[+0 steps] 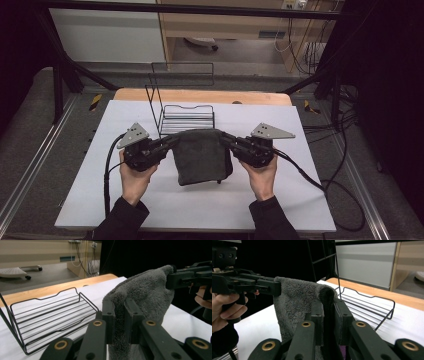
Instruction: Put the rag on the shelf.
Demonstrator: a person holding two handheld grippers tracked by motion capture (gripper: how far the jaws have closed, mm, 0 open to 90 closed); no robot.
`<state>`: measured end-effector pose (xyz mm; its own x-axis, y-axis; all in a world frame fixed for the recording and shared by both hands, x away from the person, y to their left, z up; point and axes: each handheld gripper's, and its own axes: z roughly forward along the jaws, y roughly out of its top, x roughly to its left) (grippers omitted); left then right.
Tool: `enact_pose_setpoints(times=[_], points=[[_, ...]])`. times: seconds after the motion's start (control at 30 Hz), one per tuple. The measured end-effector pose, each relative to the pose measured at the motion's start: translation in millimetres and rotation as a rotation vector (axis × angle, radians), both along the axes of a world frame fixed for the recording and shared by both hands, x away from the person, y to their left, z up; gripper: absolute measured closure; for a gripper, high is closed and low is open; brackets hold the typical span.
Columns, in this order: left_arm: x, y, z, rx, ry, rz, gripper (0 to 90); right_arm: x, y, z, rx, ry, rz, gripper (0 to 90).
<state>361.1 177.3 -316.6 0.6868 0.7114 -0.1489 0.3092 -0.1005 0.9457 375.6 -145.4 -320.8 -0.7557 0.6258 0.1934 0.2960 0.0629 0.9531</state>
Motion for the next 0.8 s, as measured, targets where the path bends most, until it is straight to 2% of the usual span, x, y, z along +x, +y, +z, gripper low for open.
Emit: enact_pose_setpoints(times=[0.4, 0.8], points=[[-0.7, 4.4, 15.2, -0.031, -0.054, 0.017, 80.0, -8.7, 6.6, 17.0, 0.036, -0.076, -0.026, 80.6], [7.2, 9.3, 40.6, -0.096, -0.096, 0.042, 80.1, -8.0, 16.3, 41.5, 0.065, -0.154, -0.07, 80.7]])
